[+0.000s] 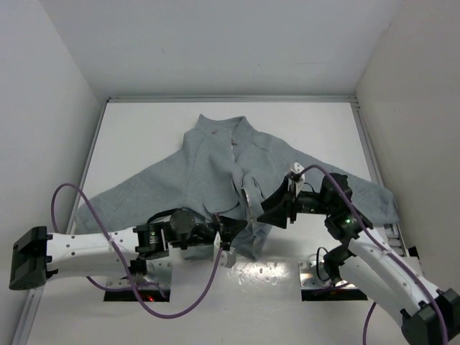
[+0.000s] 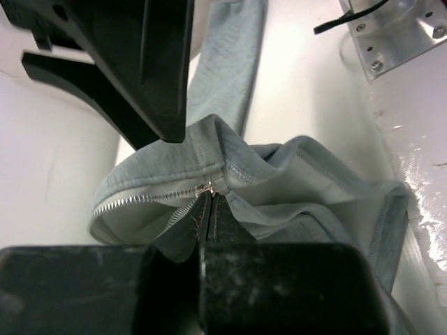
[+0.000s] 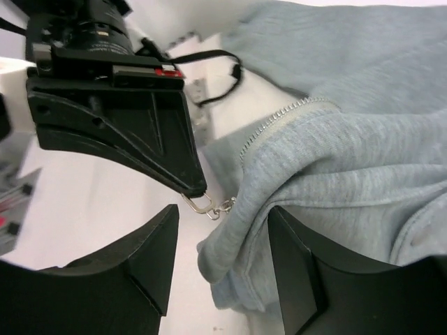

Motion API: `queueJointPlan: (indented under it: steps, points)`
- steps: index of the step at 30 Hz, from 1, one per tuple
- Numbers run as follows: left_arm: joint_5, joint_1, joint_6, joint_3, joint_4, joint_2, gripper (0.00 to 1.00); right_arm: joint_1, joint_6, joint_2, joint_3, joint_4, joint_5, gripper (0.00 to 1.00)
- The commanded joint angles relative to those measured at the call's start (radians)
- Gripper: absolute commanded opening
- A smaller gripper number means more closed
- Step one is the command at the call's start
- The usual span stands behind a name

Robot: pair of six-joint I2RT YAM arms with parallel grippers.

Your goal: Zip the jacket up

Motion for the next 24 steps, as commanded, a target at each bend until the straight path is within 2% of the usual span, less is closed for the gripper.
queueJointPlan:
  steps: [1,3,7,14,17,18,21,24]
  points:
    - [0.112,0.043,-0.088,0.058,0.043,0.047,0.00,-0.005,-0.143,-0.091,0.002,-0.247,0.166,0.54]
    - [0.133,0.073,-0.134,0.099,0.043,0.103,0.00,-0.007,-0.170,-0.155,0.011,-0.359,0.279,0.52]
    - [0.198,0.138,-0.191,0.144,0.081,0.184,0.00,-0.004,-0.256,-0.244,0.054,-0.520,0.405,0.47]
    - [0.275,0.202,-0.219,0.205,0.114,0.275,0.00,-0.007,-0.316,-0.367,0.105,-0.706,0.545,0.51]
    - [0.303,0.222,-0.242,0.233,0.105,0.322,0.00,-0.011,-0.293,-0.393,0.143,-0.740,0.516,0.51]
    - [0.314,0.222,-0.253,0.245,0.105,0.331,0.00,-0.019,-0.267,-0.395,0.160,-0.745,0.501,0.49]
    - [0.314,0.232,-0.262,0.257,0.115,0.367,0.00,-0.060,-0.154,-0.392,0.163,-0.700,0.307,0.38]
    - [0.314,0.232,-0.283,0.291,0.115,0.409,0.00,-0.073,-0.074,-0.381,0.134,-0.587,0.211,0.28]
